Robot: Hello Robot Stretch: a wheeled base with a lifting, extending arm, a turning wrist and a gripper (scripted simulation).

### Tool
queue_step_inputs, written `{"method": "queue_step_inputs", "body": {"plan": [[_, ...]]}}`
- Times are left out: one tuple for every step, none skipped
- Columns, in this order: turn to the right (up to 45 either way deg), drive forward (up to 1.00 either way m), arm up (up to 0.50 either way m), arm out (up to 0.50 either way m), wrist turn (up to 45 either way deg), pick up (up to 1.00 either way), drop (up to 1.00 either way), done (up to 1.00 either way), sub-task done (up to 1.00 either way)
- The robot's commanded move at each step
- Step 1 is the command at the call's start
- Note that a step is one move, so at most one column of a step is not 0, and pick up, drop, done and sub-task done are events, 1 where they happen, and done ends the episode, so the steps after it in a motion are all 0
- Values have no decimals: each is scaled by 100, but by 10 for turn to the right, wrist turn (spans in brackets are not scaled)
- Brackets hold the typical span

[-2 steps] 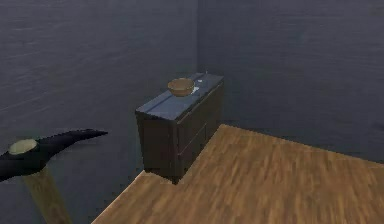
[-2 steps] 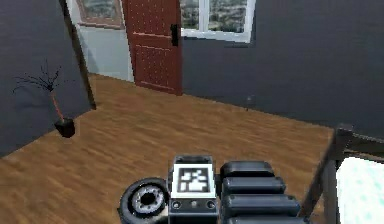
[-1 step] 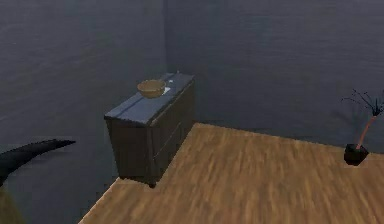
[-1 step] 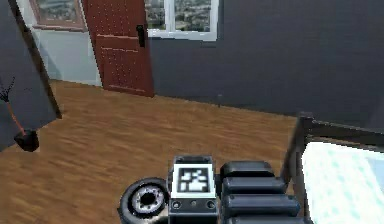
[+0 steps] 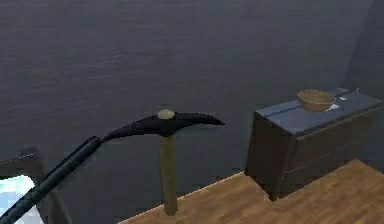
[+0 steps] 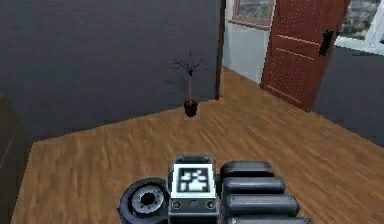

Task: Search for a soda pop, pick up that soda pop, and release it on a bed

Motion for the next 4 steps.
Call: {"method": "queue_step_inputs", "body": {"plan": [[-450, 0, 0, 0, 0, 0, 0, 0, 0], [-450, 0, 0, 0, 0, 0, 0, 0, 0], [-300, 0, 0, 0, 0, 0, 0, 0, 0], [-450, 0, 0, 0, 0, 0, 0, 0, 0]]}}
